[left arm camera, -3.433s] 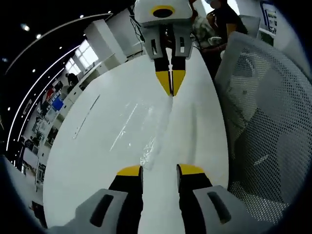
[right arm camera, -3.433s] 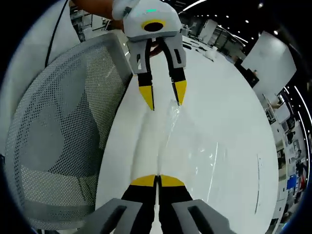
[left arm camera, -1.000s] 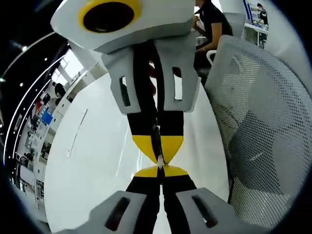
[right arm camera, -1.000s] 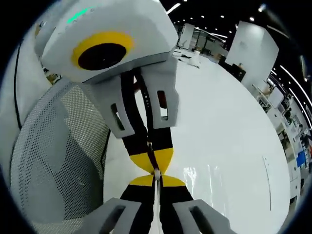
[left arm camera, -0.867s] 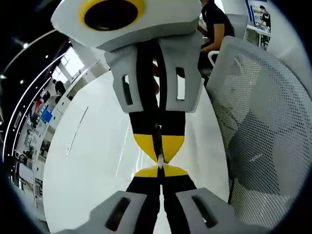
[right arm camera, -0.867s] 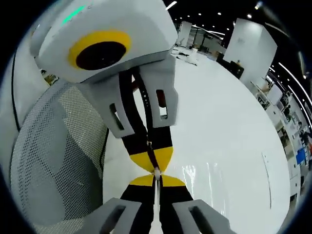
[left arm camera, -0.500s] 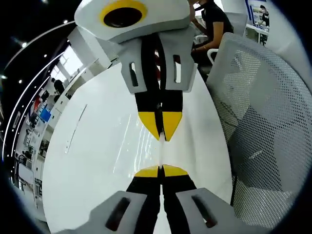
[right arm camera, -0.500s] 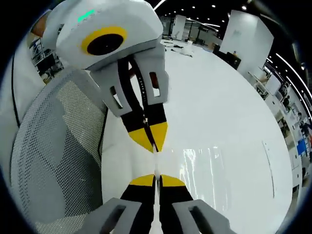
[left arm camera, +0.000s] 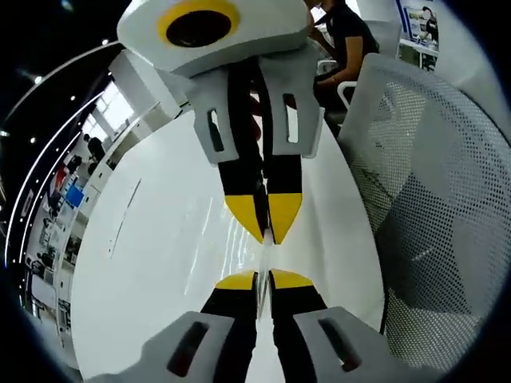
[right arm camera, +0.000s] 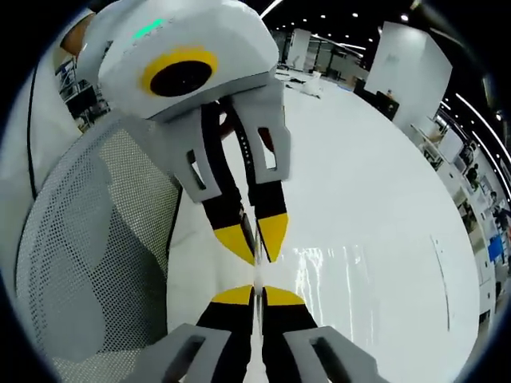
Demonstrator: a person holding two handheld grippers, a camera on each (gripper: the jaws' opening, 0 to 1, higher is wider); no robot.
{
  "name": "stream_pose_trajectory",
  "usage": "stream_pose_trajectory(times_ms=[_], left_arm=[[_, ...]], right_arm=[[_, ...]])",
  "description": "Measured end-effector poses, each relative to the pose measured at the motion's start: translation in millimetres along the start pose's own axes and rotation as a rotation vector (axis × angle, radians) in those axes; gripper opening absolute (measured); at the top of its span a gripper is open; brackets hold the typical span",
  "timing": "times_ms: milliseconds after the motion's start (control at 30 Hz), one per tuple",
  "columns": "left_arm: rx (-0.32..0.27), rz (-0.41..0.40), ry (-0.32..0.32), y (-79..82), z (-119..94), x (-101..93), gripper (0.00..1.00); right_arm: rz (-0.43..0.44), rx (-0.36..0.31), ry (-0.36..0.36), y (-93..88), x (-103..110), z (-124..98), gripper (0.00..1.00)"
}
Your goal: Open the resealable bag by pulling the two sides of the seal apart until the entire bag opening is separated and visibly accessible.
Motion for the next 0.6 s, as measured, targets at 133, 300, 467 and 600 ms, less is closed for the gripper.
stream_pose_trajectory(times_ms=[133,300,467,600], left_arm=[[0.017,0.044,0.001,2.0,3,-2.6,0.00],[0.028,0.027,-0.004,2.5,4,-2.3,0.00],[0.028,0.011,-0.008,4.6,4,-2.7,0.00],[0.041,0.024,-0.009,6.2,4,-4.9,0.00]], right_arm=[[-0.016,0.011,0.001,-1.4,1,0,0.00],[-0.034,0.012,-0.001,-2.8,0,1,0.00],[-0.024,-0.008,0.003,5.2,0,5,0.04],[-0.055,0.054,0.012,7.7,1,9,0.00]])
Point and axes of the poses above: the point that each gripper's makers call its tool centre point, and the gripper's own axes: z roughly forward along the fingers, x roughly to its left, y roughly out of its top, the point moved 10 cm from there along -z, roughly backward along the fingers, and after that the axes turned 9 degrees about -z, right-handed, at the moved point
